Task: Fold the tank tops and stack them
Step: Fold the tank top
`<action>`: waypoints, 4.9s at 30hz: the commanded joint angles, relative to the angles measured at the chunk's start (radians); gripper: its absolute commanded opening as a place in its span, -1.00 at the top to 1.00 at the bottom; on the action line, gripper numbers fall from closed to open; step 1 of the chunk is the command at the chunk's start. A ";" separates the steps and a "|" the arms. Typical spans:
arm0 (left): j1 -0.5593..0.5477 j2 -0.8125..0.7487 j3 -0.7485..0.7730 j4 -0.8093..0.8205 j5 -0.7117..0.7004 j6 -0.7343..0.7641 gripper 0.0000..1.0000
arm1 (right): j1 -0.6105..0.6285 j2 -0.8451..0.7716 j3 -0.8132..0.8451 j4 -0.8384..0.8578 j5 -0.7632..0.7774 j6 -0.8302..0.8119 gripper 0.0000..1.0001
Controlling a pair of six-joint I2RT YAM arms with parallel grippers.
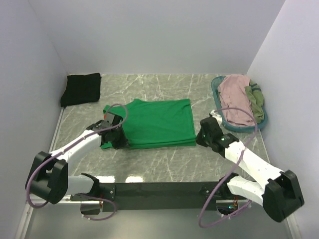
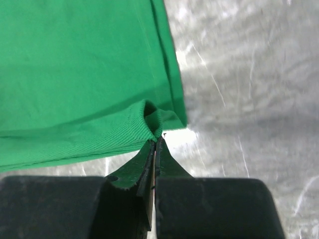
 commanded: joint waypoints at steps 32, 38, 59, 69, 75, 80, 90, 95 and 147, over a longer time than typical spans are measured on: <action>0.088 0.448 0.443 0.018 0.067 0.139 0.99 | -0.080 0.395 0.285 0.092 -0.009 -0.080 1.00; 0.102 0.455 0.442 0.032 0.092 0.136 0.99 | -0.094 0.407 0.287 0.113 -0.020 -0.079 1.00; 0.324 0.394 0.621 -0.005 -0.187 0.089 -0.02 | -0.183 0.593 0.576 0.106 -0.069 -0.198 0.01; 0.427 0.618 0.813 0.024 -0.134 0.163 0.02 | -0.242 0.962 1.009 -0.019 -0.155 -0.373 0.07; 0.426 0.781 1.019 0.013 0.129 0.233 -0.05 | -0.263 1.056 1.126 -0.074 -0.178 -0.387 0.05; 0.364 0.812 1.040 0.091 0.178 0.257 -0.05 | -0.262 1.071 1.126 -0.046 -0.172 -0.408 0.02; 0.220 0.999 1.233 0.062 0.066 0.360 -0.04 | -0.262 1.126 1.163 -0.086 -0.160 -0.427 0.02; 0.179 1.077 1.295 0.042 -0.005 0.432 -0.04 | -0.262 1.143 1.170 -0.091 -0.170 -0.425 0.02; 0.137 1.037 1.276 -0.022 0.013 0.671 -0.02 | -0.263 1.221 1.312 -0.123 -0.215 -0.393 0.13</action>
